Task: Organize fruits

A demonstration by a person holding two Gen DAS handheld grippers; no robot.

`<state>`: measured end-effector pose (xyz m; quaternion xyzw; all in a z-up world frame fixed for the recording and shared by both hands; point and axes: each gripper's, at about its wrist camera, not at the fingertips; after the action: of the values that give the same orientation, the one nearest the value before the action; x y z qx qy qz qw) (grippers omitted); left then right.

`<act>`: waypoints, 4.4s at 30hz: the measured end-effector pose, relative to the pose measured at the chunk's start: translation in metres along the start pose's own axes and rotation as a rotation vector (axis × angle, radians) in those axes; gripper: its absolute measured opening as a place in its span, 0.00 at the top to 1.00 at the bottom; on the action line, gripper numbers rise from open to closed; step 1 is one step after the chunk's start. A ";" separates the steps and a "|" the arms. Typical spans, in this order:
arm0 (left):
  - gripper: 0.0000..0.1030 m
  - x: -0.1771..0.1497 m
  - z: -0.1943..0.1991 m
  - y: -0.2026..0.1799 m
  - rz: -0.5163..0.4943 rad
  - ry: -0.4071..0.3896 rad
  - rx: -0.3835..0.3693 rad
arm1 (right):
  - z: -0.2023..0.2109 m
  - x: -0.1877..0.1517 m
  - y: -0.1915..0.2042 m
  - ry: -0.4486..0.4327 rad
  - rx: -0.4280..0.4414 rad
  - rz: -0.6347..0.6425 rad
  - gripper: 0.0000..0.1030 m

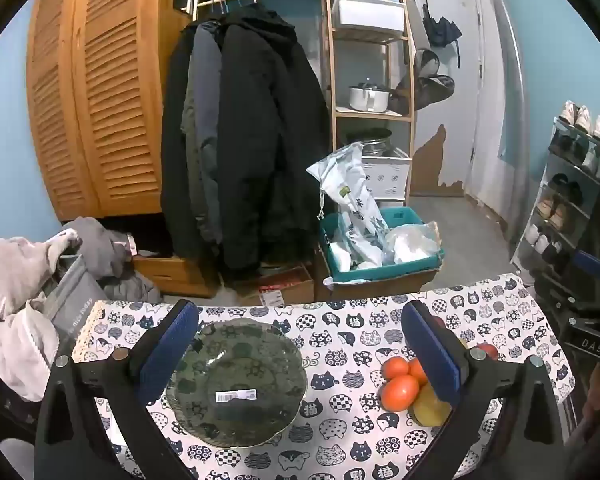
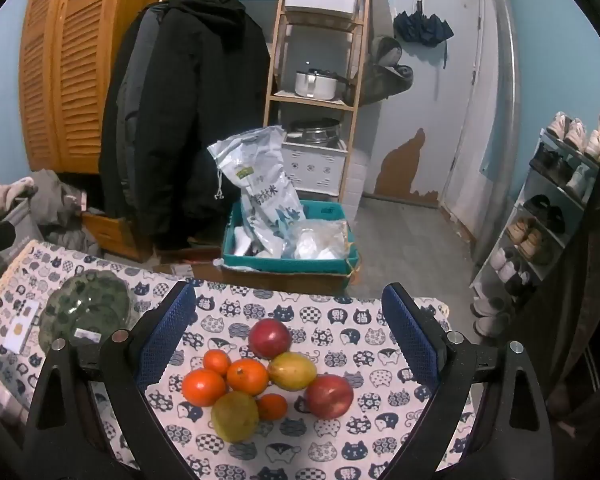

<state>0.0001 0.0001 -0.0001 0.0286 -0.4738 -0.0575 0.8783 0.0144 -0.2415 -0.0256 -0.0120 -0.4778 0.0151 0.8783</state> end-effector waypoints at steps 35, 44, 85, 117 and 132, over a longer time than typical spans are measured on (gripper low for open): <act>0.01 0.001 0.003 0.003 -0.001 -0.002 0.006 | -0.001 -0.001 0.003 0.004 -0.002 0.004 0.10; 0.01 0.000 0.001 0.003 -0.001 -0.003 0.006 | 0.000 0.000 0.003 0.004 -0.002 0.004 0.10; 0.01 0.002 0.004 0.003 0.003 -0.005 0.004 | 0.003 -0.004 0.001 -0.007 -0.012 0.003 0.10; 0.01 0.007 0.007 0.001 0.007 0.000 0.000 | 0.003 -0.003 -0.001 0.007 0.004 -0.008 0.10; 0.01 -0.001 -0.011 -0.009 -0.003 0.041 -0.026 | -0.006 -0.010 -0.012 0.049 -0.006 -0.022 0.10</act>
<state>0.0078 -0.0087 -0.0077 0.0191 -0.4548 -0.0646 0.8880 0.0146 -0.2537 -0.0368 -0.0097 -0.4565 0.0034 0.8897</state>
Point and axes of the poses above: each gripper's, at about its wrist camera, not at the fingertips, and z roughly against the way its jaws point, y to its left, x to its top, and after that the axes turned 6 degrees about -z, right-handed
